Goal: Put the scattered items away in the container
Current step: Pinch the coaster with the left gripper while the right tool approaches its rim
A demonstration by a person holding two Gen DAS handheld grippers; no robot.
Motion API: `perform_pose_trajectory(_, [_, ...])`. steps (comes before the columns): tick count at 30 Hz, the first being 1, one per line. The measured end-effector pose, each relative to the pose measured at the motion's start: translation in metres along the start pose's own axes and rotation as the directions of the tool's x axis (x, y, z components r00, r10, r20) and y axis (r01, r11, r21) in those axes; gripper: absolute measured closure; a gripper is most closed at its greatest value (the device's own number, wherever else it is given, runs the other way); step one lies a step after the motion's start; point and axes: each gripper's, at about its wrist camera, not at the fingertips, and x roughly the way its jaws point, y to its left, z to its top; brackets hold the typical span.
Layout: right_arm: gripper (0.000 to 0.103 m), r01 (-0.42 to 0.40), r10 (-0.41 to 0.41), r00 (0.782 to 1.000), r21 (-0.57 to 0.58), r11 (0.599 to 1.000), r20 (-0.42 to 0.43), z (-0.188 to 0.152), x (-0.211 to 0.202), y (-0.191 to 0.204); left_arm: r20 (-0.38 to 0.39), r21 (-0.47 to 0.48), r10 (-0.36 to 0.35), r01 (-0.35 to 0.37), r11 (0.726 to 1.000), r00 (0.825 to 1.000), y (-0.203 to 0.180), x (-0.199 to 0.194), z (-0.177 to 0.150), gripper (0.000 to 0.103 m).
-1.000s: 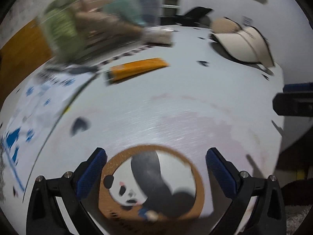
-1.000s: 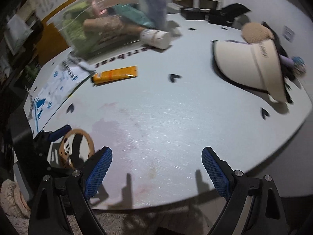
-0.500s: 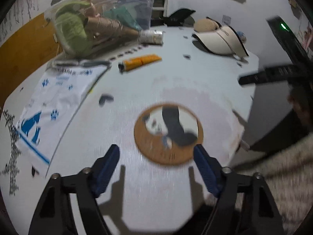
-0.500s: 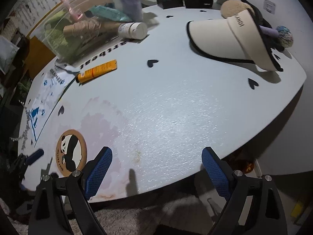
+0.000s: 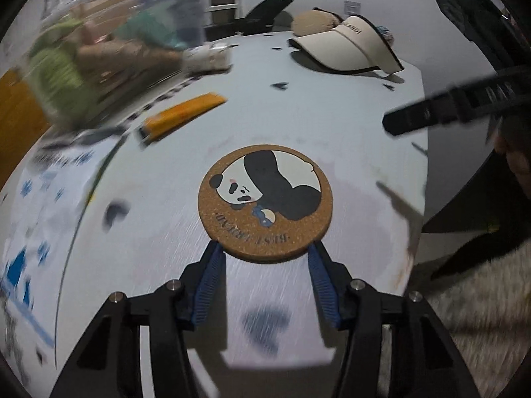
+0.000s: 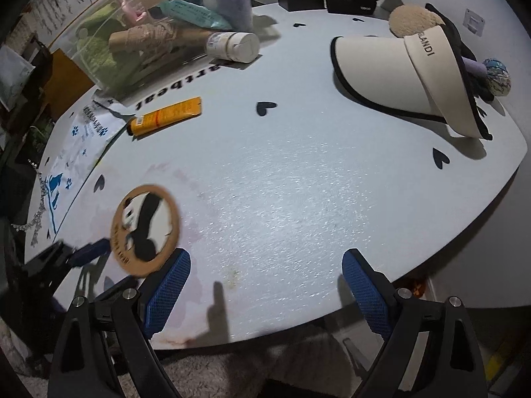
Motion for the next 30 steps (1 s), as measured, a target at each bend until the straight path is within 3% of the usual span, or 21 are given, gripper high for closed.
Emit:
perform_pose_trajectory(10, [0.010, 0.013, -0.013, 1.000, 0.068, 0.998, 0.004, 0.008, 0.002, -0.020, 0.009, 0.049, -0.094, 0.093, 0.994, 0.996, -0.018, 0.026, 0.055, 0.050])
perform_pose_trajectory(15, [0.010, -0.030, 0.028, 0.999, 0.098, 0.995, 0.020, 0.014, 0.001, -0.032, 0.049, -0.055, -0.121, 0.124, 0.991, 0.991, 0.007, 0.010, 0.065, 0.050])
perform_pose_trajectory(21, [0.010, -0.046, 0.048, 0.999, 0.219, 0.975, -0.001, 0.013, 0.007, -0.055, -0.011, -0.177, -0.156, 0.152, 0.972, 0.988, 0.033, 0.039, 0.084, 0.050])
perform_pose_trajectory(23, [0.010, -0.038, 0.039, 0.999, 0.271, 0.962, 0.004, 0.011, 0.005, -0.064, -0.033, -0.151, -0.164, 0.158, 0.976, 0.986, 0.026, 0.048, 0.088, 0.050])
perform_pose_trajectory(26, [0.010, -0.026, 0.024, 1.000, 0.339, 0.940, 0.007, 0.006, 0.001, -0.076, -0.020, -0.005, -0.119, 0.119, 0.993, 0.993, 0.001, 0.049, 0.087, 0.051])
perform_pose_trajectory(30, [0.010, 0.008, -0.010, 1.000, 0.427, 0.904, 0.002, -0.014, -0.005, -0.088, -0.026, 0.021, -0.160, 0.161, 0.987, 0.987, -0.011, 0.048, 0.086, 0.051])
